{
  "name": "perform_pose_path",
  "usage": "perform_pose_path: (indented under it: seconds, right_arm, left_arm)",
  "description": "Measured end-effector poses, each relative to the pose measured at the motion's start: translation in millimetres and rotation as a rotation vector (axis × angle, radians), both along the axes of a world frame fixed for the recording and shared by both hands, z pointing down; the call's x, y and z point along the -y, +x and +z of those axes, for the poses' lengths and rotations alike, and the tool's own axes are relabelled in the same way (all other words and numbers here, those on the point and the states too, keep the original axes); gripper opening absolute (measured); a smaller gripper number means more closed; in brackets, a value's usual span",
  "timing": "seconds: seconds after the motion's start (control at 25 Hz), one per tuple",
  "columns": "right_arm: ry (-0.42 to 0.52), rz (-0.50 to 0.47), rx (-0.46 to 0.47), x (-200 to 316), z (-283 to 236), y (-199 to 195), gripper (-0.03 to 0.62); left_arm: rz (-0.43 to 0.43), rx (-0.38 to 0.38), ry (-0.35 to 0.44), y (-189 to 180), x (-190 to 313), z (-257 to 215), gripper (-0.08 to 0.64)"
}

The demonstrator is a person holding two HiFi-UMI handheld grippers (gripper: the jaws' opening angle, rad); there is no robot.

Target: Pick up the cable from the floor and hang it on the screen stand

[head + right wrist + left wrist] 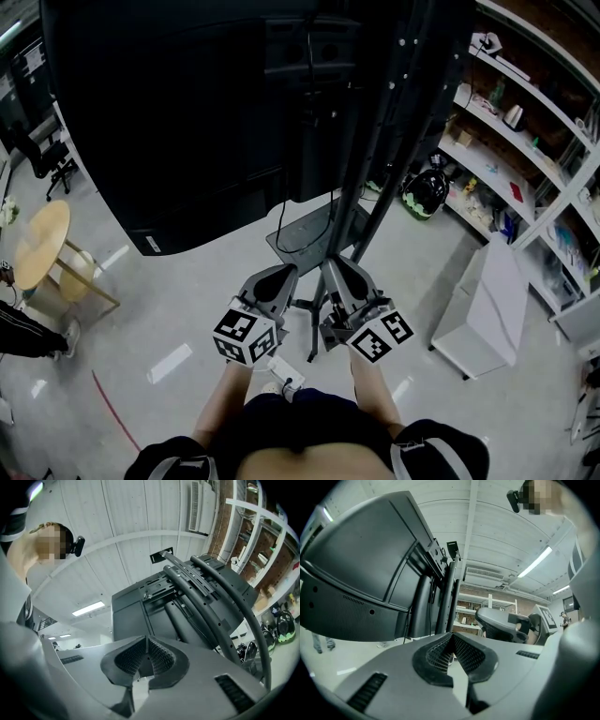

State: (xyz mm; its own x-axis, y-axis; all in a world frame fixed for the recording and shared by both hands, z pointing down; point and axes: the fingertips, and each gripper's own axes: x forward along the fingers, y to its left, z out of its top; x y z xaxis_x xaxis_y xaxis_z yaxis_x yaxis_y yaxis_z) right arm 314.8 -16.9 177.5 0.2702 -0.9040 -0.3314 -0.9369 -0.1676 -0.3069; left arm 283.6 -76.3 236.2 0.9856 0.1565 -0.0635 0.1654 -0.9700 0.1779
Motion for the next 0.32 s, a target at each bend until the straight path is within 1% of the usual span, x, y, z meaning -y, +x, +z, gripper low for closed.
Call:
perform_pose_path:
  seconds: [0.12,0.32]
  right_arm:
    - [-0.017,0.013,-0.015,-0.9,-0.2,-0.2,0.035]
    - [0.000,0.000,0.003,-5.0,-0.3,-7.0,0.029]
  left_arm:
    - [-0.007,0.007,0.004,-2.0,0.7,3.6,0.008]
    - [-0.006,0.015,0.006,-3.5,-0.9,9.8,0.008]
